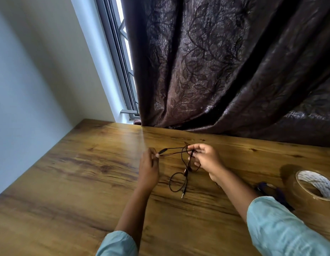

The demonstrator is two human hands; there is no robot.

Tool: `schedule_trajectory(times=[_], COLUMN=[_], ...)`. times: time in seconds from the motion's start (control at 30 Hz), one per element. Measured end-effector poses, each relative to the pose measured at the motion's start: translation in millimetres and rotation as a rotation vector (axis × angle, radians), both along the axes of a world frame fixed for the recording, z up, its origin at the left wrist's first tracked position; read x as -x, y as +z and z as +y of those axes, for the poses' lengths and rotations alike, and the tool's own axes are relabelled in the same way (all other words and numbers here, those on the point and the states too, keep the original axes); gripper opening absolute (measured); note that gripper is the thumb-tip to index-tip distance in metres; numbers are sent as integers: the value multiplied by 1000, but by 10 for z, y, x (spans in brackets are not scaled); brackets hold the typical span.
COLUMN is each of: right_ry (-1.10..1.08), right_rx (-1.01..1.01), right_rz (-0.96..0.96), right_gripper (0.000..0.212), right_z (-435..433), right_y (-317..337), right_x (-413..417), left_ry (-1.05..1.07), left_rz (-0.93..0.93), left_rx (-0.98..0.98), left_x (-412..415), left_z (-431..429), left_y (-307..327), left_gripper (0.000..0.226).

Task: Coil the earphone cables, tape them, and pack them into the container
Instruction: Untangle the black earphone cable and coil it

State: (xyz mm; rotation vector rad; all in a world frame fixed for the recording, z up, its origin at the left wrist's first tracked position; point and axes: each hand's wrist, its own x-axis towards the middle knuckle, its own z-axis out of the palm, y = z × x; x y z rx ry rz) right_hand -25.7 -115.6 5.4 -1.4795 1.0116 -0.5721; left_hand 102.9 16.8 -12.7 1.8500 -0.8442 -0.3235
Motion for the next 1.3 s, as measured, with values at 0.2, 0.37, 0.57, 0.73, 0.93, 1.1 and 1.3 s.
schedule_trajectory(times=[0.2,0.37,0.57,0.73,0.93,1.1,1.3], right_ry=[-7,99,481,343,139,437,607], right_rx=[-125,71,247,147,75,105,-15], right_rz=[-169,-57,-60,-168,-279,209,712], right_gripper=[24,19,35,23,28,45,58], right_z=[-18,25,255,205,93,60,159], right_y=[149,195,384,446,624,767,834], right_x=[126,175,25,-44,23,178,99], left_ry=[3,-91,-347,-412,-272,36,-181], left_rz=[584,805,528,416,206,-118,649], left_rx=[373,550,298,200,34,41,151], left_x=[7,-5,183,152,22,-105,196], left_z=[92,92,-10,15,0,-62,-152], left_y=[174,239,504,658,586,545,731], left_gripper=[18,22,13,4,7,15,68])
